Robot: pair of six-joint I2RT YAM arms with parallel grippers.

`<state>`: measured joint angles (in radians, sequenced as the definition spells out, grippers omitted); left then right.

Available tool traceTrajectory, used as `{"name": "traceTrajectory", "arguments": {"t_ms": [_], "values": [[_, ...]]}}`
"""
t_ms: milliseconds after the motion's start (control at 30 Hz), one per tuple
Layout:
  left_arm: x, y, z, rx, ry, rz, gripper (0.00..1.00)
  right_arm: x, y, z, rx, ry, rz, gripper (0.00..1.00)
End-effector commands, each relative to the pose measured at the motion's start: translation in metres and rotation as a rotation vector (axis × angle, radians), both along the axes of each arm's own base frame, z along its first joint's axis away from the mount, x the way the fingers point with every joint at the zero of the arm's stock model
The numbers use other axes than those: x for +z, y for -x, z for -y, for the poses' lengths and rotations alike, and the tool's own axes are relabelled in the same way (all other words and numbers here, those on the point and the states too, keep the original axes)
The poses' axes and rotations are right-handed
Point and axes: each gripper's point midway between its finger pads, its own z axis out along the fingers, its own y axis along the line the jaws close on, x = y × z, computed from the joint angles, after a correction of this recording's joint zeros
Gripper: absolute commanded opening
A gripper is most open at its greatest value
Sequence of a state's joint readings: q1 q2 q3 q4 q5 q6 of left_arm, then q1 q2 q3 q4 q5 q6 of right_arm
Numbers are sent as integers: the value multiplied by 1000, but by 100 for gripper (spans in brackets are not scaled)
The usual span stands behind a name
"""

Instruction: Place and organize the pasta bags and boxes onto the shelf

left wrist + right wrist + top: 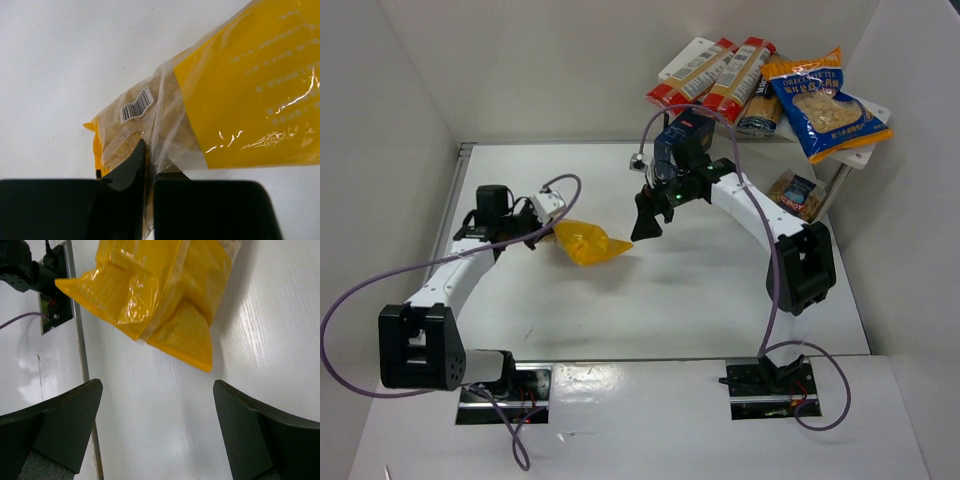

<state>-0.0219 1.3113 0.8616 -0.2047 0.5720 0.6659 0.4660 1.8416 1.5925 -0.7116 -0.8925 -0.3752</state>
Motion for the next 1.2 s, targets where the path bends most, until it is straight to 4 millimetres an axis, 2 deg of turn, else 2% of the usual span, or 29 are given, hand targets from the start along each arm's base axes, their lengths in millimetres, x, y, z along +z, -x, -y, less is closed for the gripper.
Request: {"name": "traceTrajectory", "arguments": {"t_ms": [0,33,100,133,167,233,300,333,367,433,633,867,1000,1167], "values": [[60,8,19,-104,258,2,0,37,0,5,1,-57,124,100],[63,10,17,-106,272,-6,0,41,1,6,1,-61,132,100],[56,14,16,-111,314,-76,0,46,0,5,-5,-79,158,100],[55,11,11,-104,333,-102,0,59,2,6,-5,-98,197,100],[54,12,10,-111,345,-120,0,57,4,8,4,-98,215,100],[50,19,12,-132,394,-194,0,56,9,-2,6,-49,312,100],[51,24,14,-156,427,-229,0,69,12,-10,9,-18,473,100],[53,24,15,-166,432,-235,0,60,21,-21,2,58,547,100],[51,28,16,-161,439,-259,0,68,27,-25,-2,74,615,100],[58,27,15,-168,458,-259,0,65,33,-34,14,130,691,100],[71,41,23,-206,517,-299,0,59,47,-61,30,270,907,100],[88,54,28,-235,525,-256,0,47,44,-58,35,315,940,100],[95,59,34,-260,516,-237,0,58,44,-58,11,285,953,100],[100,64,38,-275,511,-230,0,65,58,-72,60,205,898,100]]}}
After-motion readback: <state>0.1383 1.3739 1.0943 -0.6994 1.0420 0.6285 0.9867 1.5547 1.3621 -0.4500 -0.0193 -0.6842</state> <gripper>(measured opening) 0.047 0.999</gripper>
